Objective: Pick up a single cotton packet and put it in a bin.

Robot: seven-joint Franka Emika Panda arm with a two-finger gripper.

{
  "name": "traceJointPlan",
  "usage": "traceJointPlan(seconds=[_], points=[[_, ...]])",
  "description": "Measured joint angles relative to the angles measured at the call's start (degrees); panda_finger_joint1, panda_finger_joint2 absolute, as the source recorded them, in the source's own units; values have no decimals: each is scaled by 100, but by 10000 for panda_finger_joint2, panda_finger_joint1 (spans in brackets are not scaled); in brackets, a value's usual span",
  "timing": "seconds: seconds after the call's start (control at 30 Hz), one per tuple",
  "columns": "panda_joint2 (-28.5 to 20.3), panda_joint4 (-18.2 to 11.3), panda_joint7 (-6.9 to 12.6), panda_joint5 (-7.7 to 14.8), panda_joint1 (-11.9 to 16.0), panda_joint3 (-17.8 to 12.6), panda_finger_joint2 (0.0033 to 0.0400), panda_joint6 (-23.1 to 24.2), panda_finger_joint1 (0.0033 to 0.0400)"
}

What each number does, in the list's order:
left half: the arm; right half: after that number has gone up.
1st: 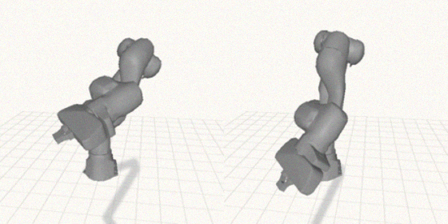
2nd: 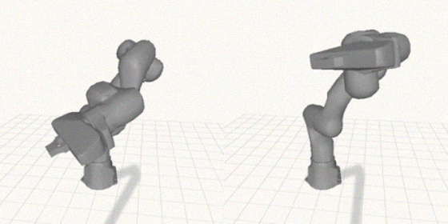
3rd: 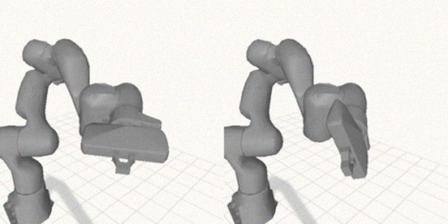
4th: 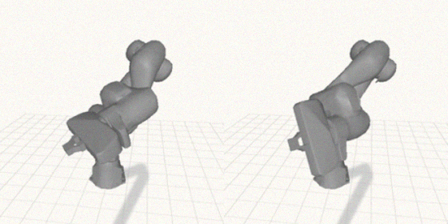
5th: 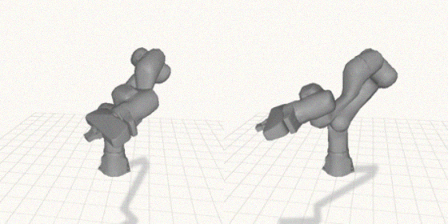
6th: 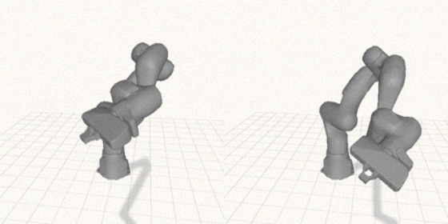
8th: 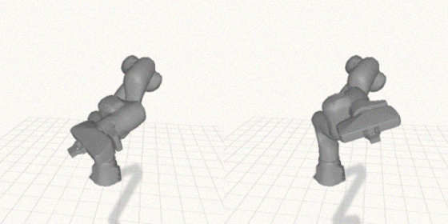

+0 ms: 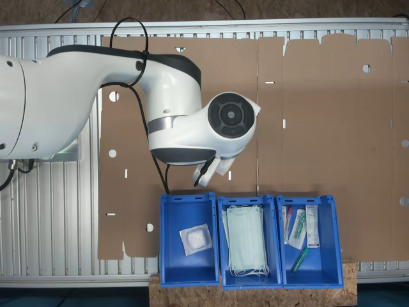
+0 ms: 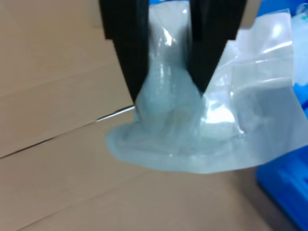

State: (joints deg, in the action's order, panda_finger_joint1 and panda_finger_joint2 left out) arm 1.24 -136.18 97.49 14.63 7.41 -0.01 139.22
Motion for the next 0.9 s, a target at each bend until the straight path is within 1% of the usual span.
traceJointPlan(seconds=[0.37,0.7,0.73,0.9], points=[[-114,-69,0,0,176,-751,56,-181,56],[-115,-75,0,0,262,-1492,56,-270,56],[-115,-66,0,0,277,-1612,56,-282,56],[-115,-5,0,0,317,-1826,56,-312,56]])
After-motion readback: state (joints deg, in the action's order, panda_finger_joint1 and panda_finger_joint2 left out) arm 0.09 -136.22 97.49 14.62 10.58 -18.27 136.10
